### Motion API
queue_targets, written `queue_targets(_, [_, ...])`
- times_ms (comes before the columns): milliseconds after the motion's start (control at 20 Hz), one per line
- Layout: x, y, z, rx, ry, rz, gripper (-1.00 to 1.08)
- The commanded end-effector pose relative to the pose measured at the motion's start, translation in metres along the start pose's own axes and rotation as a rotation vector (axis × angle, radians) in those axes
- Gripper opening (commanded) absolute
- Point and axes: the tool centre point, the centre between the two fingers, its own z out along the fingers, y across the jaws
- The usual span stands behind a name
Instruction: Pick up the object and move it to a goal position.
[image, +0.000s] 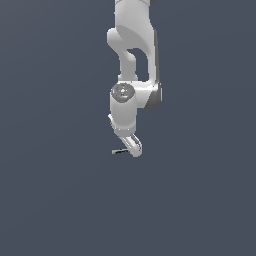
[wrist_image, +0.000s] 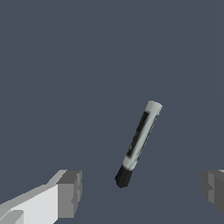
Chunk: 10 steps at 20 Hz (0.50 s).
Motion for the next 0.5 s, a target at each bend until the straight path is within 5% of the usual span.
queue_targets(0, [0.000,0.002,0.006,-0.001,0.001,0.076,1.00])
queue_targets(450, [0.002,0.010,0.024,-0.006,0.005,0.298,1.00])
